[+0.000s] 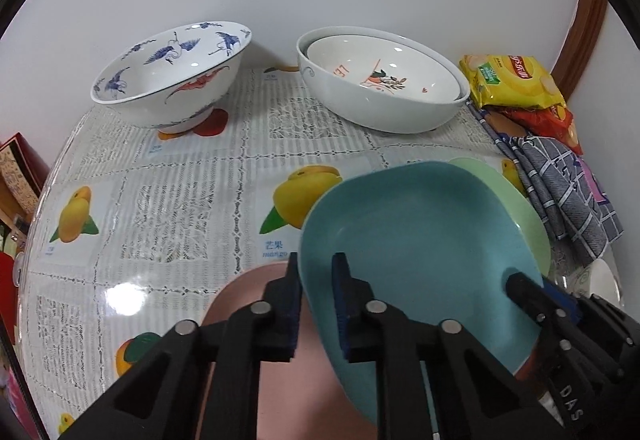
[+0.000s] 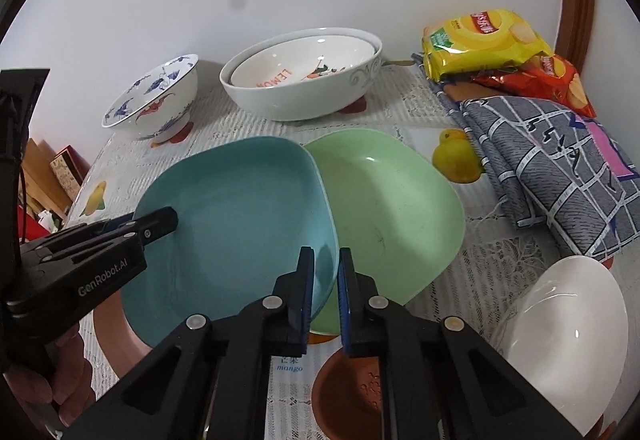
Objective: Organize plates and bowls
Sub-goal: 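Move both tools to the blue plate and close them on its rim, then lift the blue plate with both tools and carry it over the pink plate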
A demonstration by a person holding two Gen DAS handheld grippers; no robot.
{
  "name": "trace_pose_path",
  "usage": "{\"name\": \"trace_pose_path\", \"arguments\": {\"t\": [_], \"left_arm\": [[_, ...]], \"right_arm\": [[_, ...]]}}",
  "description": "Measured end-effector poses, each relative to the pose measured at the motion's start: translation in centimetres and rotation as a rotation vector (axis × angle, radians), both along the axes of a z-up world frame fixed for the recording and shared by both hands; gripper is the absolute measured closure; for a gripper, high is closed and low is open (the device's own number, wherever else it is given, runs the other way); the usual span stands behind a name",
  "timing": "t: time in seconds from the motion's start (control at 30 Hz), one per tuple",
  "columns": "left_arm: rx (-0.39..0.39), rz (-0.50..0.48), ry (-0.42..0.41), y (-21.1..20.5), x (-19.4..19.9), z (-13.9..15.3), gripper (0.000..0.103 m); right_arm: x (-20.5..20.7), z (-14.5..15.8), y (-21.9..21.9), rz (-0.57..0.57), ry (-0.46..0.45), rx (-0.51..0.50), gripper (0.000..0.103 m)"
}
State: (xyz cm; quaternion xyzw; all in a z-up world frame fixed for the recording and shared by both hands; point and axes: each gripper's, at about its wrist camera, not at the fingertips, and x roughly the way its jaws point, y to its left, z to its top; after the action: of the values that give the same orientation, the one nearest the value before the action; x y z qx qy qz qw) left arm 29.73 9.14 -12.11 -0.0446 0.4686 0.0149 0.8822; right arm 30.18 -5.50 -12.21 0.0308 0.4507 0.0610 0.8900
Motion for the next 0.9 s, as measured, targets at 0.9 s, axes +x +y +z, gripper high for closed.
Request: {"name": "trace_pose_path", "arguments": {"t": [0.9], "left_arm": [[-0.062,-0.016,-0.089,0.0,-8.5,7.6,0.094]], "right_arm": [[-8.5,7.7,-0.2,-0.062,-0.101,0.032,0.094]]}}
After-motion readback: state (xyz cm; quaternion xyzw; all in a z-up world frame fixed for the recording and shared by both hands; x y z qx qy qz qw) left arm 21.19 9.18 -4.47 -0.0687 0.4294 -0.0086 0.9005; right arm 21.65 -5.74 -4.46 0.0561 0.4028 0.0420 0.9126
